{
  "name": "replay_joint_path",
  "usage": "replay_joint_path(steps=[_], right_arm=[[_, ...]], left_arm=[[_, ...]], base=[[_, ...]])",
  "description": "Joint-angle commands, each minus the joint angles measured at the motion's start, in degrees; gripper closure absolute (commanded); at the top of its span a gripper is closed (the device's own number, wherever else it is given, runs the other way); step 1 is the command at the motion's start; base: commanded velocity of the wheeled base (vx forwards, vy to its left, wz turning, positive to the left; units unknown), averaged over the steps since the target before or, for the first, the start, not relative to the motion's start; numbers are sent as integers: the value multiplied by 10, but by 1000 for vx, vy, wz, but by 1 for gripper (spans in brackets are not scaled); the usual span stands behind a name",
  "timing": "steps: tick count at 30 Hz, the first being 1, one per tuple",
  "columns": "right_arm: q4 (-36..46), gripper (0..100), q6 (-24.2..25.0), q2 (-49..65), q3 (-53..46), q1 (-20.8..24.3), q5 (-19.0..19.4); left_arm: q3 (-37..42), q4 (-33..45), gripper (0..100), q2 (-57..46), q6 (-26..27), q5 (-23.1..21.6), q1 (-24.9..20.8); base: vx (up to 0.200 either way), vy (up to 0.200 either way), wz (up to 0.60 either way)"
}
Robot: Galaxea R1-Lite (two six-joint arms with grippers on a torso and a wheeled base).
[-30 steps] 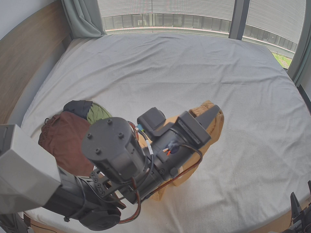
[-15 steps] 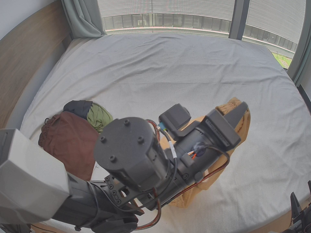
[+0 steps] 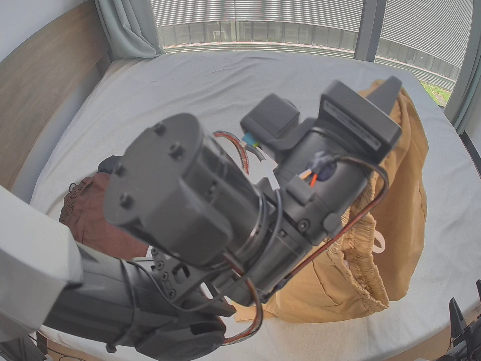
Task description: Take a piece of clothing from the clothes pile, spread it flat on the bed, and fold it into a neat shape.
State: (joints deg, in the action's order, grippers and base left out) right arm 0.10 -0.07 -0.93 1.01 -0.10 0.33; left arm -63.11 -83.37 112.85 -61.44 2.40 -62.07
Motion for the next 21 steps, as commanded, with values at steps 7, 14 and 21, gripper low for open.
replay_joint_path(steps=[7,14,21], right_arm=[[0,0,1,9,-9,0,0],[0,0,1,9,-9,0,0],[0,0,1,9,-9,0,0]], left_arm=[[142,-8,100,-50,-10,-8,75],[227,-54,100,-40,9,-35,133],[256,-55,100,-39,16,-35,158]], base=[[0,0,0],[0,0,0],[0,0,0]])
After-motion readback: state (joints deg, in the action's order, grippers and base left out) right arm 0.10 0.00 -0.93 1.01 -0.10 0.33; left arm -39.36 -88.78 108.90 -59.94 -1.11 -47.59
